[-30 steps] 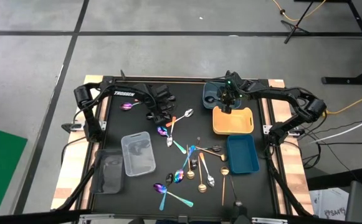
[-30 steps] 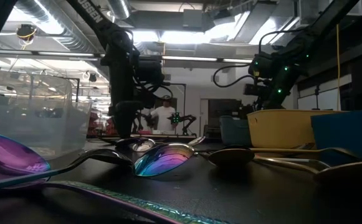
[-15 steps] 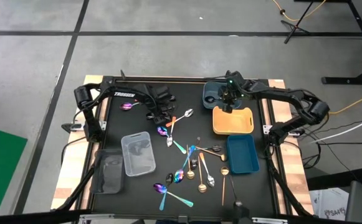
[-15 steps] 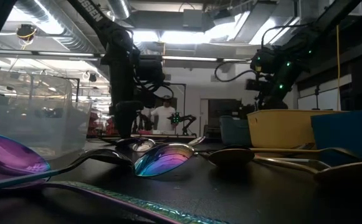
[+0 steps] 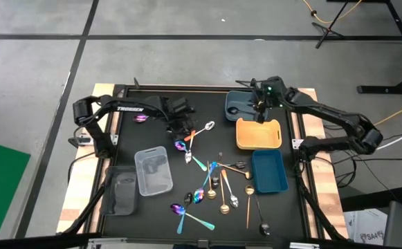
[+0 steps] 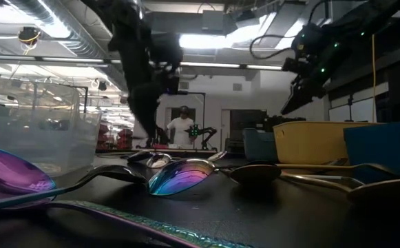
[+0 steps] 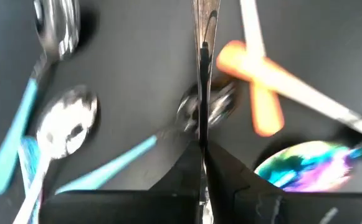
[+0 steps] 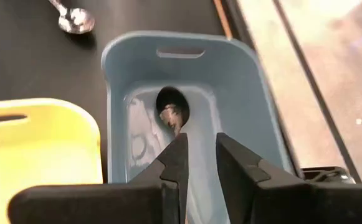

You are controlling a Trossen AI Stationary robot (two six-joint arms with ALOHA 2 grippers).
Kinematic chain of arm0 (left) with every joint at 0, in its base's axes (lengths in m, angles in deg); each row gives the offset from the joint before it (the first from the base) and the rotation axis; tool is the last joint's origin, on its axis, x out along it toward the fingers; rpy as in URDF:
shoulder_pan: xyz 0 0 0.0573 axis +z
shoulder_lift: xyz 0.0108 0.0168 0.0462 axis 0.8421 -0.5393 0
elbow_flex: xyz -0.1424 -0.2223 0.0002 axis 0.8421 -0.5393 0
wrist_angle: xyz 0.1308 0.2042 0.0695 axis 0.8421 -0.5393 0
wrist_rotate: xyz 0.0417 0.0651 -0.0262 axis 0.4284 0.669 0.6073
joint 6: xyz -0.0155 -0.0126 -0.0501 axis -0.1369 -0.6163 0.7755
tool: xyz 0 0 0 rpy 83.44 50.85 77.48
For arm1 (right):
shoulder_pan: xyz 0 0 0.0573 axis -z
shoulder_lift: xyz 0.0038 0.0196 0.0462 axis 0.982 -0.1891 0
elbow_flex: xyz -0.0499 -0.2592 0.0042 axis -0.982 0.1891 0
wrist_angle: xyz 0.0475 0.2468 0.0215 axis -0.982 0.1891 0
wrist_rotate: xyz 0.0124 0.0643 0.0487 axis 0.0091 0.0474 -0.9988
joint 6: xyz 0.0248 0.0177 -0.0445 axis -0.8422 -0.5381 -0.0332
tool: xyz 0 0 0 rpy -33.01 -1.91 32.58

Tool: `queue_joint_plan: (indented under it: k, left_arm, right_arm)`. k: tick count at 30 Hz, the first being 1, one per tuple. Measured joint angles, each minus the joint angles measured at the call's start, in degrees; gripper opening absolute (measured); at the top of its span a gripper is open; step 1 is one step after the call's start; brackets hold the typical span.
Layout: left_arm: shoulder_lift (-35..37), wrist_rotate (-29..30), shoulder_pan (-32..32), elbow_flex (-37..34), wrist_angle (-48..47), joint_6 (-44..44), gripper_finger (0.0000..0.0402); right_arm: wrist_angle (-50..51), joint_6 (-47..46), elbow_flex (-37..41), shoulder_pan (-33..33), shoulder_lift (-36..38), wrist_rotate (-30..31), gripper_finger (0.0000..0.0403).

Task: Sort silverware by color (type)
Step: Put the black spoon into the light blue bin

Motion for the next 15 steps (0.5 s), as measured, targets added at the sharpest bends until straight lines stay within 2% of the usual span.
queue_joint_plan:
  k: [7,15]
  left_arm:
    - [0.6,0.2,-2.7,7.6,4.1,-2.1,0.0003]
    - [0.6,0.3,-3.0,13.7,20.8,-9.2,0.0003]
  right_arm:
    - [0.0,-3.5,0.0,0.0,4.3,-0.2,0.0072]
    - [0.1,-12.3,0.0,0.0,7.1,-2.2,0.0072]
